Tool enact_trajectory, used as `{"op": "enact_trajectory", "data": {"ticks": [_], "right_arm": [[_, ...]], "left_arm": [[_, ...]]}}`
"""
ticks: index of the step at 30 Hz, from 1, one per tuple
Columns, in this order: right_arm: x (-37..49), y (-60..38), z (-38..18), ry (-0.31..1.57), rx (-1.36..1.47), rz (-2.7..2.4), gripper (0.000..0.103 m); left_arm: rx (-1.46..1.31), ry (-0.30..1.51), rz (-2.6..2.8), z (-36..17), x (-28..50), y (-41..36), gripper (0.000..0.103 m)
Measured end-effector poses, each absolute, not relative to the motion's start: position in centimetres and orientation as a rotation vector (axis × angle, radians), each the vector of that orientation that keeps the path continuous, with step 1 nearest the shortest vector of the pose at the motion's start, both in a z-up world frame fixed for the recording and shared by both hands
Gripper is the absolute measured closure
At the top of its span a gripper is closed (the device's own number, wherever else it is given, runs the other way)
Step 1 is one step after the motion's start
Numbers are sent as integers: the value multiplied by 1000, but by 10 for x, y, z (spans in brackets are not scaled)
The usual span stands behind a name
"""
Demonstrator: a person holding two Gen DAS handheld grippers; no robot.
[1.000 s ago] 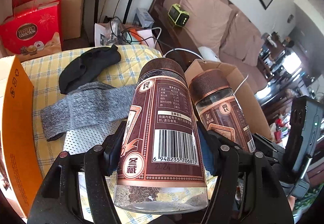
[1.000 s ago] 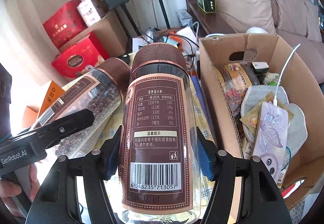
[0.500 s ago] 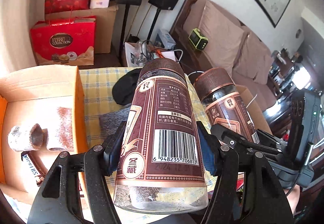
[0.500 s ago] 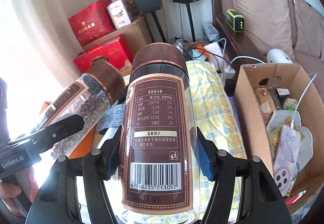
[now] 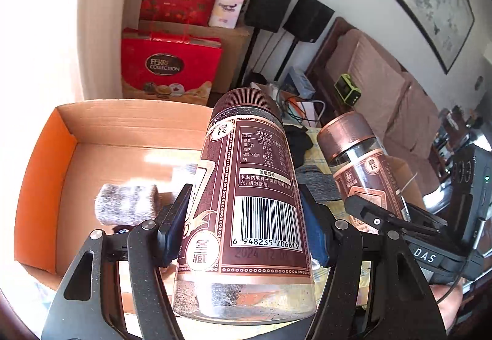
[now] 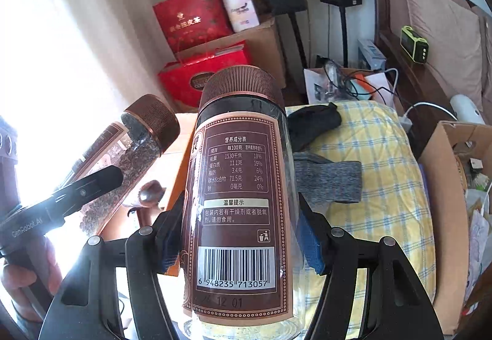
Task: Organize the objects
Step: 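Lift both coffee jars and carry them over the orange box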
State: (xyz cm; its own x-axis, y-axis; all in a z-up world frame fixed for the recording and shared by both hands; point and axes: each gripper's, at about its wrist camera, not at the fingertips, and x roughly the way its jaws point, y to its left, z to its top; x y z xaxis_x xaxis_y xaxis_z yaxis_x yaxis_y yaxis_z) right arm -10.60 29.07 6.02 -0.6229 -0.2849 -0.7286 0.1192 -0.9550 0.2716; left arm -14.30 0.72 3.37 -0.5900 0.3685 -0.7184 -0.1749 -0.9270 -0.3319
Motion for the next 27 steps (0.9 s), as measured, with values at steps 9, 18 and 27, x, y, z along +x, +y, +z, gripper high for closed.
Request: {"op": "enact_trajectory", "data": {"ticks": [9, 18, 27], "right_arm": [[-120, 239, 62, -237, 1220, -2557, 38], [-132, 194, 58, -188, 1229, -2490, 38], [-135, 171, 52, -129, 1245, -2455, 37]], "left_arm": [[-1283, -395, 2650, 15, -147, -74, 41], [-1380, -422, 2707, -14, -156, -127, 41], [-1502, -400, 2701, -48, -169, -146, 41]]}}
